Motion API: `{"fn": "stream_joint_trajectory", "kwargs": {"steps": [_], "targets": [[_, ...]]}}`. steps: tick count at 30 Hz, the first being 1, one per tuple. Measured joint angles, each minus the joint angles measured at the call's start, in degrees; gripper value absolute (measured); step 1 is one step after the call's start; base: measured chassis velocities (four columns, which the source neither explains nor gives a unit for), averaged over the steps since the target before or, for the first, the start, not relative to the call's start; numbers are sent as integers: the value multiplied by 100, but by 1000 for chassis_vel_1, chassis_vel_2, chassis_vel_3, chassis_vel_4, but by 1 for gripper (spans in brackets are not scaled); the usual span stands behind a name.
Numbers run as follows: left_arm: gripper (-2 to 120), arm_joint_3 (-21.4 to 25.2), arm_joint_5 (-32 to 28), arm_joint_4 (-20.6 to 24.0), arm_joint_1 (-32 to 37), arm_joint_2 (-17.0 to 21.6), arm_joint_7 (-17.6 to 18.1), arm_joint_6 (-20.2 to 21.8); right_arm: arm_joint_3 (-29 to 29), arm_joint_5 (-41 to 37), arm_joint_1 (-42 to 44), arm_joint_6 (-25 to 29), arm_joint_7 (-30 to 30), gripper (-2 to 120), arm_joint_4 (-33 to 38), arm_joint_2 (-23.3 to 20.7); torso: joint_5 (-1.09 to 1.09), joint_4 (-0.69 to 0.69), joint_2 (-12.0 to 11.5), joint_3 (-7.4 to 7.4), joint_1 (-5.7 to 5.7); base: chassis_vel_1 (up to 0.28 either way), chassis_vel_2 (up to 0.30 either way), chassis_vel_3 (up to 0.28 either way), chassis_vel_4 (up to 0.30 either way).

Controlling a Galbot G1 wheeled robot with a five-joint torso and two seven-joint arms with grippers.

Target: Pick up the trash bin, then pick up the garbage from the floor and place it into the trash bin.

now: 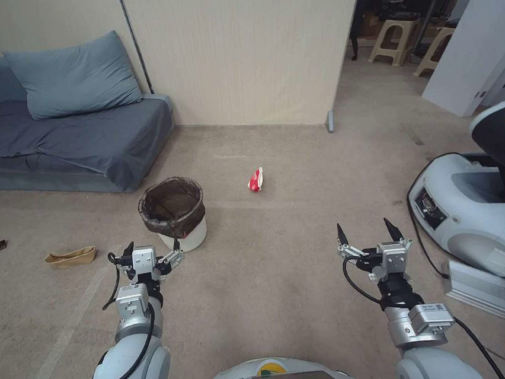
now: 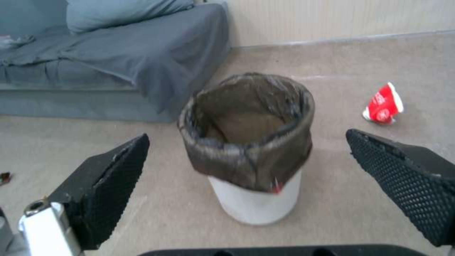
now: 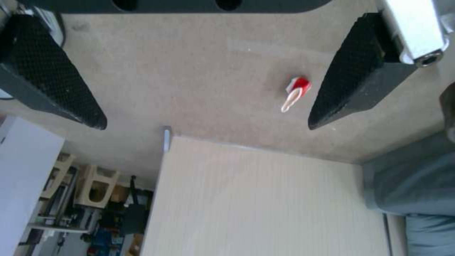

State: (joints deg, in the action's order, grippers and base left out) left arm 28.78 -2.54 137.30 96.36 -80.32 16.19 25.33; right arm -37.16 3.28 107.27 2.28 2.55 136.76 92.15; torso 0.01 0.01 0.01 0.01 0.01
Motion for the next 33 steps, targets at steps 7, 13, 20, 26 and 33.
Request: {"fn": "stream_joint_trajectory", "kwargs": {"steps": [7,13,20,26,33], "targets": [[100,21,4,3,0,-4,43,0,2,-5,-2,4,4,100,-4,-1,1,0,0,0,0,-170,169,178,-164],[100,34,14,4,0,-15,106,-1,0,-8,-3,23,24,100,-17,-1,0,-1,0,-1,0,-153,143,146,-152],[100,41,12,4,-9,-19,140,-2,1,-35,-23,197,97,100,-87,-1,0,-1,0,0,0,-68,80,81,-81],[100,43,12,3,-6,-24,147,-2,0,-30,-23,238,116,100,-98,-1,-1,-1,0,-2,-1,0,0,0,0],[100,542,-1007,-159,-427,124,312,251,-2,66,-33,472,230,100,-166,-1,-2,-1,0,-1,0,0,0,0,0]]}}
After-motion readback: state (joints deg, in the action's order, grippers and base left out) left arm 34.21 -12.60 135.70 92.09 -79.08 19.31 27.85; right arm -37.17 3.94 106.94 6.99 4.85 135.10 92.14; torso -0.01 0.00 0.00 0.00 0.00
